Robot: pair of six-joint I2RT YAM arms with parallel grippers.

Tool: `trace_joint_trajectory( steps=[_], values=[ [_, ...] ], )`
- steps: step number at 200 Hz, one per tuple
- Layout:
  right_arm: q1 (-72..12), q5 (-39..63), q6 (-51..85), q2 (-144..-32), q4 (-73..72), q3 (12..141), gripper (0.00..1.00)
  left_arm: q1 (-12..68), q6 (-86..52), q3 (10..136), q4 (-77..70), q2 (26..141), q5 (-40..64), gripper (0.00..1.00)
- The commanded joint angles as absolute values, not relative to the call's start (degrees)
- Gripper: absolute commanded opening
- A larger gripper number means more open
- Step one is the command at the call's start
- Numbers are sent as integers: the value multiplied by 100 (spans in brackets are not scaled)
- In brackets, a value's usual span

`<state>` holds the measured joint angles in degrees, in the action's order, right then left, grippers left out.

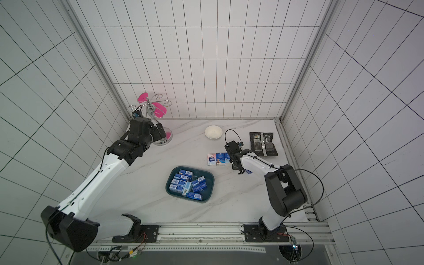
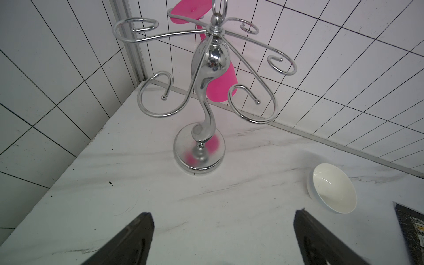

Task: Take the pocket tissues out of the storage box
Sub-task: Place the pocket tissues at the center of the board, then move the pocket tissues to the center of the board.

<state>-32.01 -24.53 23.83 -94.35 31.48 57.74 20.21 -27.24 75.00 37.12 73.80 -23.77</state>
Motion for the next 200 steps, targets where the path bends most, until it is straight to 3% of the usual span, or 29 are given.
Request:
trace_joint_trajectory(
  steps=[1, 45, 88, 149, 200],
  values=[
    [-3226, -2085, 2418, -9481, 3249, 6002, 40, 2036, -2605, 7663, 3620, 7347, -2511, 99],
    [-3014, -1659, 2361, -8954, 3269, 6127, 52, 2030, -2579, 7629, 3638, 7313, -2540, 98],
    [-1576, -957, 2811, -8310, 3023, 5387, 53, 2039, -2599, 7698, 3662, 7307, -2428, 98],
    [-565, -524, 2929, -8544, 2457, 4952, 29, 2105, -2596, 7717, 3656, 7340, -2364, 98],
    [-387, -279, 2900, -8951, 2297, 5258, 27, 2171, -2576, 7717, 3630, 7346, -2391, 99]
  ],
)
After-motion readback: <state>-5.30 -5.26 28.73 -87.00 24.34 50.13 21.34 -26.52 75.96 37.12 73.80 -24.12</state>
